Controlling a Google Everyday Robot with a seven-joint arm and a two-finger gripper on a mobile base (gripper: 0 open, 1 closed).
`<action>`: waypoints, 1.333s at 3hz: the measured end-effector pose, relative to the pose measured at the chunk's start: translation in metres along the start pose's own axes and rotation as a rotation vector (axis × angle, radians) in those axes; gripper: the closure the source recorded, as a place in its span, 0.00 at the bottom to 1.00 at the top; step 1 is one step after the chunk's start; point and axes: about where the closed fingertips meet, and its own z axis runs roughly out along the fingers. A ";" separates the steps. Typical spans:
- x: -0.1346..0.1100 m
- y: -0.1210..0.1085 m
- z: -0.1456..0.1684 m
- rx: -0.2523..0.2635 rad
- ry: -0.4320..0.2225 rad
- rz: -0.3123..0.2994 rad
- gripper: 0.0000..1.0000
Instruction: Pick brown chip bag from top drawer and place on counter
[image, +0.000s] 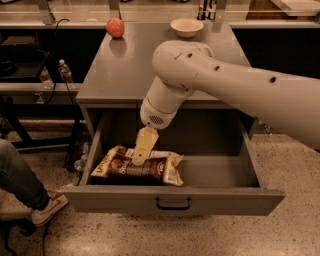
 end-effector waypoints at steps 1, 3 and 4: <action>0.000 -0.001 0.002 0.003 0.007 0.000 0.00; 0.026 -0.006 0.061 0.018 0.207 0.134 0.00; 0.037 -0.007 0.083 0.006 0.249 0.186 0.00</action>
Offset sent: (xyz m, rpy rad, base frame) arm 0.0077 0.0046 -0.0471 -0.2289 0.0239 -0.1160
